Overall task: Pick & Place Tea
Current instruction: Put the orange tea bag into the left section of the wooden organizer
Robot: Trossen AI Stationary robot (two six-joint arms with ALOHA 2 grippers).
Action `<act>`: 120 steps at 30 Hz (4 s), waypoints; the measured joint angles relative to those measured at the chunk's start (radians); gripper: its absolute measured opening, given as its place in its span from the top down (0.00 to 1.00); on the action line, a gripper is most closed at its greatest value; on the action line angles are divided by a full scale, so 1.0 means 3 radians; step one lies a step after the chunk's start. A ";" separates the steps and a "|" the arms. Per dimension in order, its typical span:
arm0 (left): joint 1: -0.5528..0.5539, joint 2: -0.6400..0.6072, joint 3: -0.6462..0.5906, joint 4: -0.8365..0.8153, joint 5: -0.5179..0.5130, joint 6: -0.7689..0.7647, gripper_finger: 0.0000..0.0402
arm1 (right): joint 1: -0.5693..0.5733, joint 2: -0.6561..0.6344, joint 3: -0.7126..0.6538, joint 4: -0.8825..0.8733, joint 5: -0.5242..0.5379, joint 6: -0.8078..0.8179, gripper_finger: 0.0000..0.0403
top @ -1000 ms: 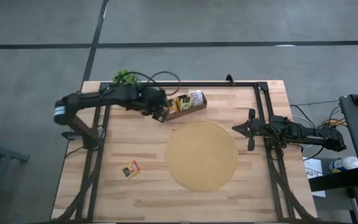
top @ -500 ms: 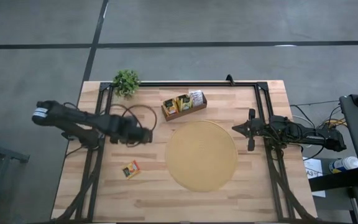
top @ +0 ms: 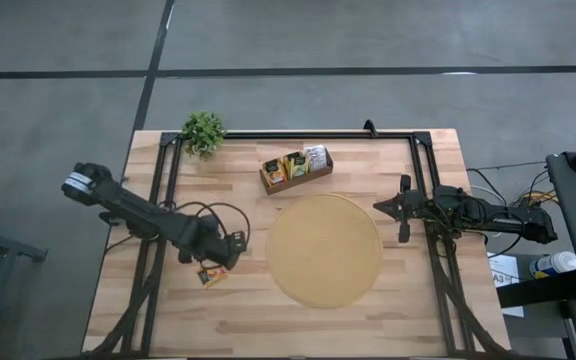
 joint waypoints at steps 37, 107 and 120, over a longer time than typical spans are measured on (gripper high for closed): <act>-0.0159 0.0676 -0.0620 0.1035 0.0764 -0.0525 0.40 | 0.0000 0.0001 0.0000 0.0000 -0.0001 0.0000 0.98; 0.2207 0.2914 0.3647 -0.1271 -0.1069 0.6710 0.96 | 0.0000 0.0000 0.0000 0.0000 -0.0001 0.0000 0.98; 0.2210 0.2919 0.3647 -0.1185 -0.0970 0.6934 0.77 | -0.0001 0.0001 0.0000 0.0001 0.0000 0.0000 0.98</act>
